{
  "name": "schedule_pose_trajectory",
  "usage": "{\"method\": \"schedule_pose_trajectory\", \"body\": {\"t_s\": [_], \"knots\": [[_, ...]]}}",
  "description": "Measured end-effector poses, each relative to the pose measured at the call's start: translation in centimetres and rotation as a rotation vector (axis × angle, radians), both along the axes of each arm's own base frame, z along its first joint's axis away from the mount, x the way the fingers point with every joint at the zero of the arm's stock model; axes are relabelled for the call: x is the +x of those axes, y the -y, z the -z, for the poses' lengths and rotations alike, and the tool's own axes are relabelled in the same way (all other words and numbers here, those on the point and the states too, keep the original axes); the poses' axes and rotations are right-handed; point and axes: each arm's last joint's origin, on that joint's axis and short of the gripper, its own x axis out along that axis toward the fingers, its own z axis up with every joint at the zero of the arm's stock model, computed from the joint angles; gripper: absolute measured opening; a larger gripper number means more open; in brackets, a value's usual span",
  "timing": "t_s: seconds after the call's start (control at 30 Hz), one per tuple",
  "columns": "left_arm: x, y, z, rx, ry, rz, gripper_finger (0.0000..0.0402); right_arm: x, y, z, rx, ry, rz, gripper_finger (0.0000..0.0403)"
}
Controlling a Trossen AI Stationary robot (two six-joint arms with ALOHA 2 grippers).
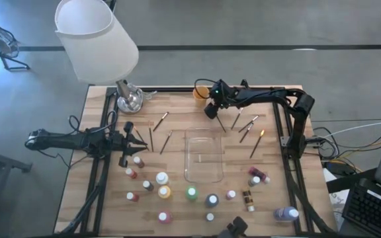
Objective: Pick & Place Paint Supplies
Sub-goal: Put the gold paint brush into the yellow cup
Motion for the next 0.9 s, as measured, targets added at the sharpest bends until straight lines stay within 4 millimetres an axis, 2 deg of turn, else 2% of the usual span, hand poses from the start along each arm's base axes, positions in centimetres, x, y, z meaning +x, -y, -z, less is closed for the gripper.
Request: {"method": "schedule_pose_trajectory", "body": {"t_s": [0.27,0.53,0.9], "knots": [[0.0,0.0,0.0,0.0,0.0,0.0,0.0074,-0.6,-0.3,0.8,0.03,-0.03,0.067,0.0228],[0.0,0.0,0.0,0.0,0.0,0.0,0.0074,0.2,0.3,2.3,0.029,-0.038,0.062,0.0215],[0.0,0.0,0.0,0.0,-0.001,0.0,0.0074,1.2,0.8,2.2,0.02,-0.089,0.058,0.0215]]}}
